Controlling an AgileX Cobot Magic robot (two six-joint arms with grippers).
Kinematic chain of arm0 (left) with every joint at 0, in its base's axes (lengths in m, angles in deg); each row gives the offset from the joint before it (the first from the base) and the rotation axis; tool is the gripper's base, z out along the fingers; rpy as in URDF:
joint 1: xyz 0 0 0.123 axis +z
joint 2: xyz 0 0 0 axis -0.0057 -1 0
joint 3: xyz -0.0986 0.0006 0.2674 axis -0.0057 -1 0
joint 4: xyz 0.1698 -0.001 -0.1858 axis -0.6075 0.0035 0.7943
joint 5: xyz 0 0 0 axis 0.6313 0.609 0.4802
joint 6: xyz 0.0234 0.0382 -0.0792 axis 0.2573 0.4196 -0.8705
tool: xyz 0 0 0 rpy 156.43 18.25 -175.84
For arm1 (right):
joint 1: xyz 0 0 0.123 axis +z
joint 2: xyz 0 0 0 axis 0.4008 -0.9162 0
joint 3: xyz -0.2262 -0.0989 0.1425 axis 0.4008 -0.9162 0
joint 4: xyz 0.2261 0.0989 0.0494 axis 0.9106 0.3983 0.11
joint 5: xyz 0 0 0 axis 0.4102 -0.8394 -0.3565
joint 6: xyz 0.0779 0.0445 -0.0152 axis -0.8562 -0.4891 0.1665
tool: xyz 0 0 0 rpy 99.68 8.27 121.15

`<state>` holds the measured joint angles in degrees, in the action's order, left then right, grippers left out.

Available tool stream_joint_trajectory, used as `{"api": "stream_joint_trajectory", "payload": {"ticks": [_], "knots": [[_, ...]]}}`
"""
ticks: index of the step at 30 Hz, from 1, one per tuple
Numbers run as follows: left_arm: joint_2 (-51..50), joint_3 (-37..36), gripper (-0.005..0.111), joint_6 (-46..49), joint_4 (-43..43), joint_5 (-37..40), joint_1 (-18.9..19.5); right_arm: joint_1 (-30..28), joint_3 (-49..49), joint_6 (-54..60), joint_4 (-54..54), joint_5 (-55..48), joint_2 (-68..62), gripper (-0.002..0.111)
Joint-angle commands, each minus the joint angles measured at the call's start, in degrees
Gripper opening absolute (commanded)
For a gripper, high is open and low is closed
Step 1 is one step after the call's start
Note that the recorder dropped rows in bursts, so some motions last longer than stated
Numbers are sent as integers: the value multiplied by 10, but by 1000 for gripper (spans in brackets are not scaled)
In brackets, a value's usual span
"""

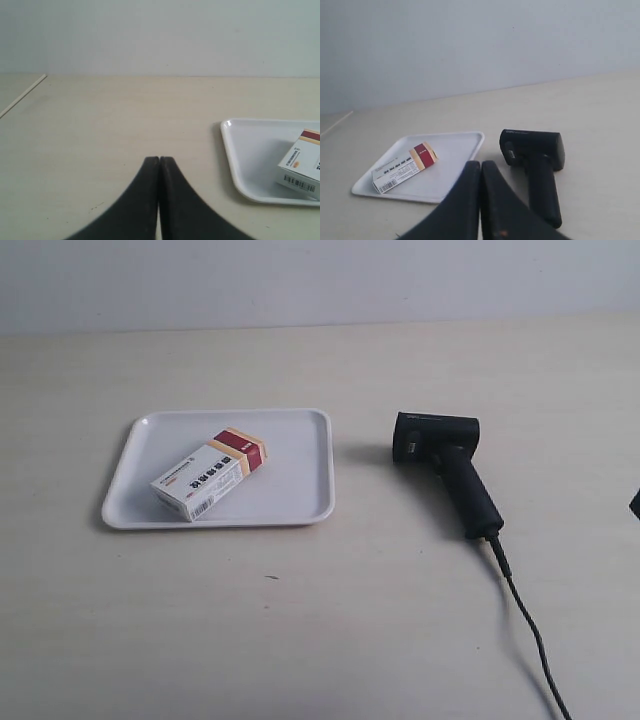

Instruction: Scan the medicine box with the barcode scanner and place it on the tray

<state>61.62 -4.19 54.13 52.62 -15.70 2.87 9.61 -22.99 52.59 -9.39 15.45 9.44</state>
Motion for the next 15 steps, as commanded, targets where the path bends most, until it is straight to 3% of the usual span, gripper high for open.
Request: {"api": "stream_joint_trajectory", "payload": {"ticks": [1, 5, 9, 15], "knots": [[4, -2, 3, -2, 0, -3, 1, -60, -5, 8, 2, -6, 48, 0], [4, -2, 3, -2, 0, -3, 1, -197, -5, 8, 2, -34, 97, 0], [4, -2, 3, -2, 0, -3, 1, -295, -5, 8, -3, -55, 128, 0], [4, -2, 3, -2, 0, -3, 1, -309, -5, 8, -42, -89, 128, 0]]}}
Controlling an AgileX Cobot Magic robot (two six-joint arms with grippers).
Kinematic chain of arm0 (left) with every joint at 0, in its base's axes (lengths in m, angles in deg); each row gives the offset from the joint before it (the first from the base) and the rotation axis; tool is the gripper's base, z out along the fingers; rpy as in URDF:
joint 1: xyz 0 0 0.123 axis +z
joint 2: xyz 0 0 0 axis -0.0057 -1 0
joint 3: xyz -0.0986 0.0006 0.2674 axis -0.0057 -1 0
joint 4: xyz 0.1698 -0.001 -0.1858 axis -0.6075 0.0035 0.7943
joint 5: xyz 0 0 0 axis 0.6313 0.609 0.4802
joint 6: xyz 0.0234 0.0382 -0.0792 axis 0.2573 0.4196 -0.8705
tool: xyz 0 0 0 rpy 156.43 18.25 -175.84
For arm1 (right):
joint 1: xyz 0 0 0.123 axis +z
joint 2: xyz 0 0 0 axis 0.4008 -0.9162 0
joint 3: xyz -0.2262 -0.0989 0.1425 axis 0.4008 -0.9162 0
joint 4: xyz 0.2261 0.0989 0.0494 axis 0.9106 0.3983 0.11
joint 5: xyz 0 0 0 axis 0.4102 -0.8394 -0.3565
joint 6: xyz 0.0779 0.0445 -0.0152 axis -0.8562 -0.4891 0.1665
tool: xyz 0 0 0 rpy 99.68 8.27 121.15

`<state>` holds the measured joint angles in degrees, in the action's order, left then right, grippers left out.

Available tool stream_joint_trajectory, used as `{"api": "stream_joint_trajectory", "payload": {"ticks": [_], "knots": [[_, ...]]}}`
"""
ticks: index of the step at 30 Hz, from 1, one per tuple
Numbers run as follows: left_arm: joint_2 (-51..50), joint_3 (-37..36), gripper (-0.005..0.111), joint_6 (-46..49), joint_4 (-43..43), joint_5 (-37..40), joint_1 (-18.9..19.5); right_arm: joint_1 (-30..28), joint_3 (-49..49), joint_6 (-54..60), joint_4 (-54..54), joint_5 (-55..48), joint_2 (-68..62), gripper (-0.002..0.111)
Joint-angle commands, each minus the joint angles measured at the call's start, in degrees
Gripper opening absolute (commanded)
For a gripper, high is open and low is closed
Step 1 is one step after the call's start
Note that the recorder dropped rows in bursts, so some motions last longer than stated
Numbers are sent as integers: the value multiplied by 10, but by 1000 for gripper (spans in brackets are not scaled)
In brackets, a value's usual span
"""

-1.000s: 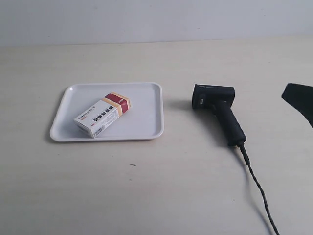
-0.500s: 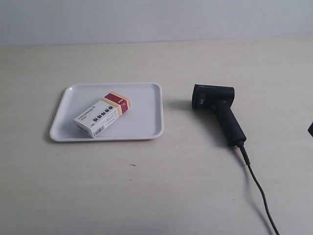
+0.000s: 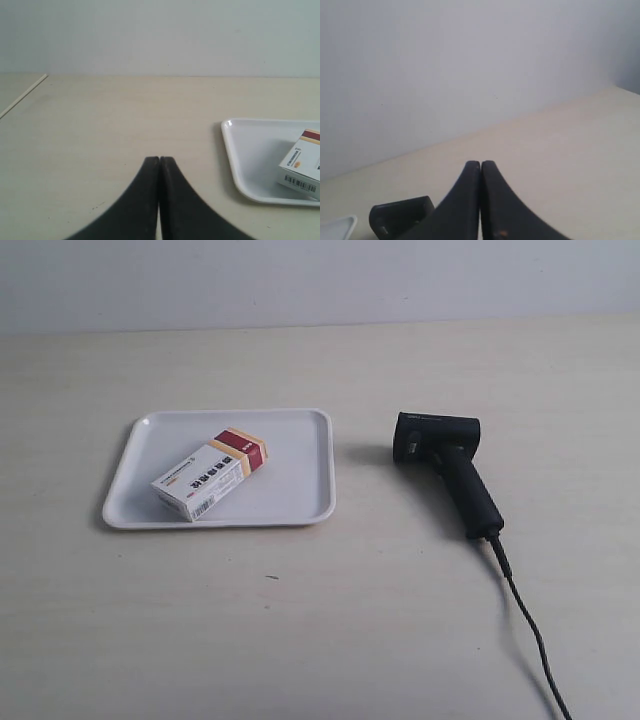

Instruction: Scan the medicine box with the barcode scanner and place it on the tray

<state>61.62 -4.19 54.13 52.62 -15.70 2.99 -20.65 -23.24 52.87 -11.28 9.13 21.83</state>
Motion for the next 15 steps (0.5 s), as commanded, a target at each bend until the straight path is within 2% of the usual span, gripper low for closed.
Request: {"api": "stream_joint_trajectory", "payload": {"ticks": [1, 9, 15], "knots": [[4, -2, 3, -2, 0, -3, 0, -6, -3, 5, -28, -34, 4, 0], [4, -2, 3, -2, 0, -3, 0, -6, -3, 5, -18, -74, 4, 0], [4, -2, 3, -2, 0, -3, 0, 22, -3, 5, -22, -74, 4, 0]]}}
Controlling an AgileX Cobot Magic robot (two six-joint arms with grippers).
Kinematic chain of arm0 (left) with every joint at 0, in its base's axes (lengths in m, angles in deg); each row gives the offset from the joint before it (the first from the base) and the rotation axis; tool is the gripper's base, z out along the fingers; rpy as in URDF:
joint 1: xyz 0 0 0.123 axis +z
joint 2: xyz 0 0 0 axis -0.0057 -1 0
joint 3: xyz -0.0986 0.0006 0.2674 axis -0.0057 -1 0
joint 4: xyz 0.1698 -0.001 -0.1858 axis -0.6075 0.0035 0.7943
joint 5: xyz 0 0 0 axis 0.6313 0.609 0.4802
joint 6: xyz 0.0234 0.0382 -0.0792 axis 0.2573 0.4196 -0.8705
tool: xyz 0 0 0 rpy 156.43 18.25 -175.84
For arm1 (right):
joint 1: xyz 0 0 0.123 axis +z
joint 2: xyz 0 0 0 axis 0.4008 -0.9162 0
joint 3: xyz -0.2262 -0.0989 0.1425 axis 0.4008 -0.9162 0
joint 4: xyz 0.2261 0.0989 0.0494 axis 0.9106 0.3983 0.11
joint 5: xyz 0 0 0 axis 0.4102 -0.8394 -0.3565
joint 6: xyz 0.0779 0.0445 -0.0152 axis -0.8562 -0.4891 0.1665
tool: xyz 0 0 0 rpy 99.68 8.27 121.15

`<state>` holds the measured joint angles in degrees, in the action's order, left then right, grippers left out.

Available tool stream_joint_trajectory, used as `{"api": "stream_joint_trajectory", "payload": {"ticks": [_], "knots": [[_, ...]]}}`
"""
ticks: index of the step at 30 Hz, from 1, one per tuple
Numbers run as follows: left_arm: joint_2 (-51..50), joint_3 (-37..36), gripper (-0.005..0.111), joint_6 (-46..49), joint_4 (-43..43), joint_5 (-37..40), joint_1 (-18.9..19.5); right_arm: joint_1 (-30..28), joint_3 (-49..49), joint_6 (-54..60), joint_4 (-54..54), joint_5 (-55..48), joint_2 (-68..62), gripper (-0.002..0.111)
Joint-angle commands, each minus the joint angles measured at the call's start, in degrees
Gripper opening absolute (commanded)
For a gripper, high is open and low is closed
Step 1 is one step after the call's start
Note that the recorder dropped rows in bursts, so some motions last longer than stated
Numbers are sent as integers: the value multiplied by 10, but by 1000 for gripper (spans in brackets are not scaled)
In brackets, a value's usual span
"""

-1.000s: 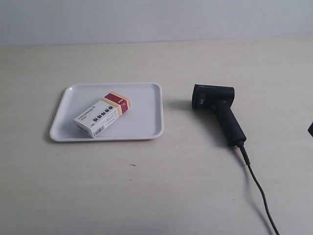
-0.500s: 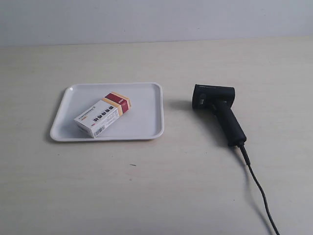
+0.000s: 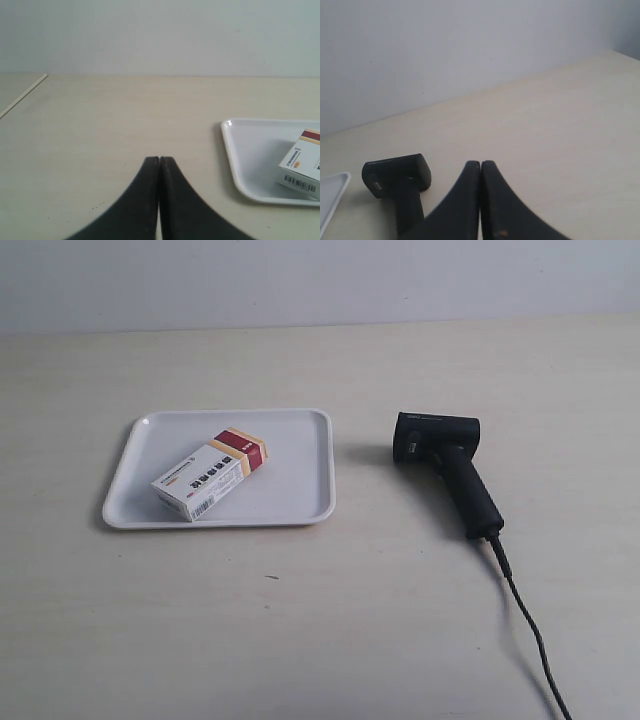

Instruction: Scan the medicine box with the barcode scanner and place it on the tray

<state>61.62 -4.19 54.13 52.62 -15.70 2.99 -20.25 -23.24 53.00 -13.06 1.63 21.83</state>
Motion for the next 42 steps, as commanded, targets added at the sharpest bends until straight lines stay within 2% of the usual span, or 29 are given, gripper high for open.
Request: {"api": "stream_joint_trajectory", "payload": {"ticks": [1, 32, 39, 42], "knots": [[4, -2, 3, -2, 0, -3, 0, 24, -3, 4, -5, 2, 4, 0], [4, -2, 3, -2, 0, -3, 0, 33, -3, -14, -49, 1, 4, 0], [4, -2, 3, -2, 0, -3, 0, 79, -3, -25, -62, 2, 4, 0], [4, -2, 3, -2, 0, -3, 0, 80, -3, -25, -65, 4, 4, 0]]}}
